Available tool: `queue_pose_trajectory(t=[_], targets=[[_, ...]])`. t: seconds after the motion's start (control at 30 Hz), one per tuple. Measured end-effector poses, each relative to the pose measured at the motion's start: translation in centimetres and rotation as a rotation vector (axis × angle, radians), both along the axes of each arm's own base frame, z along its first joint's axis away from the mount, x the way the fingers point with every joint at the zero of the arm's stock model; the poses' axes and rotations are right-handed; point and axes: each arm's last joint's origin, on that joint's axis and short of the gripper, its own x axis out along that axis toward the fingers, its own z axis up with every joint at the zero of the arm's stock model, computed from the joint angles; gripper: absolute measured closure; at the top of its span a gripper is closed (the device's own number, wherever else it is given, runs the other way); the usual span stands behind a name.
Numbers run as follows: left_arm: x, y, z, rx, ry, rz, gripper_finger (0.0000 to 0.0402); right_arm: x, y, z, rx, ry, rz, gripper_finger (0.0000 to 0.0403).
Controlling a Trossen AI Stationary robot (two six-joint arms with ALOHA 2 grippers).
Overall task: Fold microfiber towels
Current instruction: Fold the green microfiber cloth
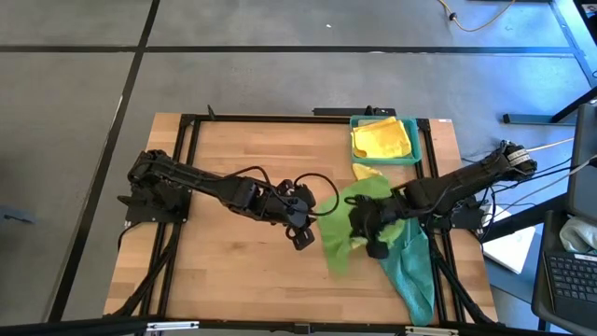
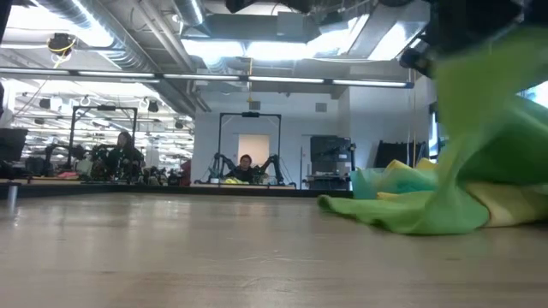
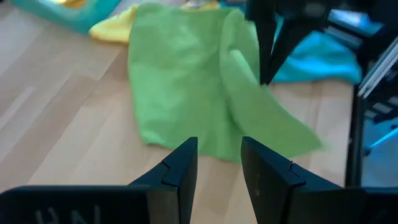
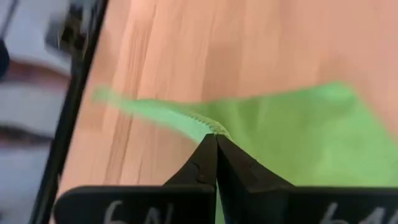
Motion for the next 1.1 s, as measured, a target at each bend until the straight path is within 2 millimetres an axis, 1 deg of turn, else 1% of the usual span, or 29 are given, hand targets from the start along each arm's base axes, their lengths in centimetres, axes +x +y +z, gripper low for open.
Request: queue_pose_trajectory(t=[0.13,0.27,0.33,0.5,0.6,0.67,0.8,0.97,1.1], targets=[[-1.3,0.4,0.1,0.027,0.092,0.005,0.0285,1.8,-1.0,1.0,0.041,-0.110,-0.036,0.0400],[-2.6,0.8,0.4,0.065,0.158,0.023,0.0285,4.3,-0.7,1.9,0.139,-0.242,0.016,0.0400],[-3.1,1.0,0.7,0.073,0.166,0.029,0.0285,5.6,-0.4,2.0,0.161,-0.242,0.027,0.0400],[-3.8,1.4,1.5,0.073,0.148,0.052,0.0285,8.5,0.2,2.6,0.126,-0.228,0.053,0.0400],[-3.8,1.4,1.7,0.019,0.124,0.099,0.0285,9.9,-0.1,2.9,0.100,-0.203,0.045,0.0400],[-3.6,1.2,1.8,-0.035,0.106,0.097,0.0285,10.8,-0.5,3.1,0.092,-0.185,0.027,0.0400],[-3.5,0.7,1.9,-0.118,0.100,0.047,0.0285,11.7,-1.8,3.6,0.096,-0.161,-0.029,0.0400],[-3.7,0.0,1.9,-0.133,0.099,0.044,0.0285,11.9,-3.5,3.6,0.118,-0.143,-0.119,0.0400],[-4.1,0.0,1.5,-0.178,0.147,0.123,0.0285,12.0,-4.2,3.6,0.122,-0.135,-0.146,0.0400]])
